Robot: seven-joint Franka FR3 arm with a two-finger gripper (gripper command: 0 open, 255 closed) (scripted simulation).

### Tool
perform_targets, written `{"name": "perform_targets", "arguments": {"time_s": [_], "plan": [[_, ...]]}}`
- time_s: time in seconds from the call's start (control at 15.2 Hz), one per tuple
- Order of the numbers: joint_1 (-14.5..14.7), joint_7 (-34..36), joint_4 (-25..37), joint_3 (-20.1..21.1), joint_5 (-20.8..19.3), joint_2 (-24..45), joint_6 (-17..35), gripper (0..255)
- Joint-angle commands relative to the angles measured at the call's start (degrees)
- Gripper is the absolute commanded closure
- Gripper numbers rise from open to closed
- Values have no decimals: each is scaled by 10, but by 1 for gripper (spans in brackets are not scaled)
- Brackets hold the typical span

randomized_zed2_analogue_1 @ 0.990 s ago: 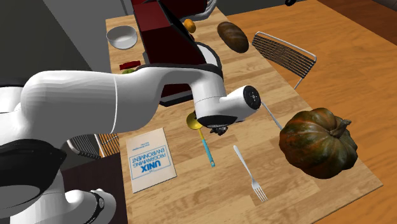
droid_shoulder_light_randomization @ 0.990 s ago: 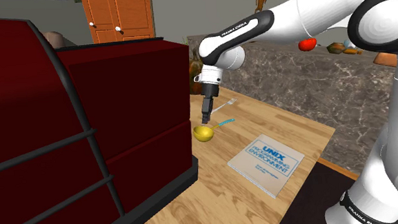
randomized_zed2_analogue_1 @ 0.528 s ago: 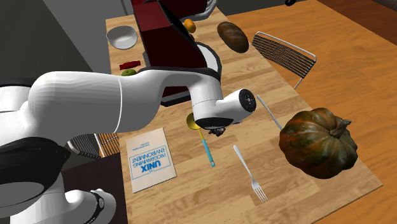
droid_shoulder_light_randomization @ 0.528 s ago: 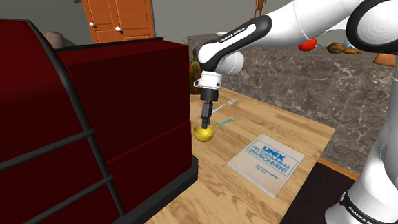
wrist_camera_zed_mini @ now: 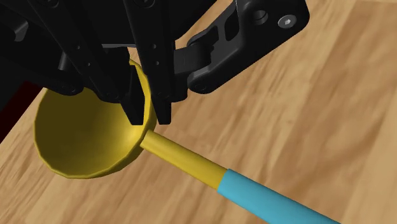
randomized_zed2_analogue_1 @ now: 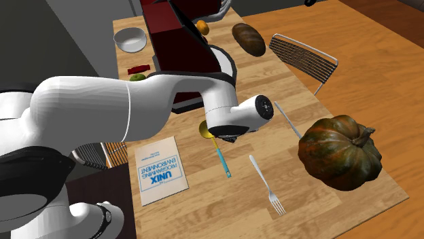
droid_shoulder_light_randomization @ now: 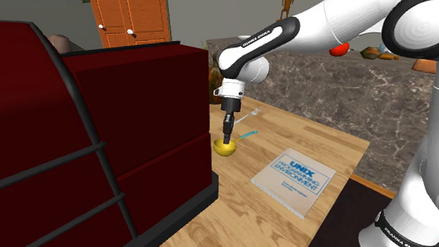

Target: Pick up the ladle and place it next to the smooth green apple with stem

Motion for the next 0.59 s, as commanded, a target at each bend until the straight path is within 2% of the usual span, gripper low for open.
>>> {"name": "perform_targets", "arguments": {"time_s": [0.0,0.33,0.53], "plan": [[0,0,0,0,0,0,0,255],[0,0,0,0,0,0,0,255],[0,8,9,-1,-4,-11,-18,255]]}}
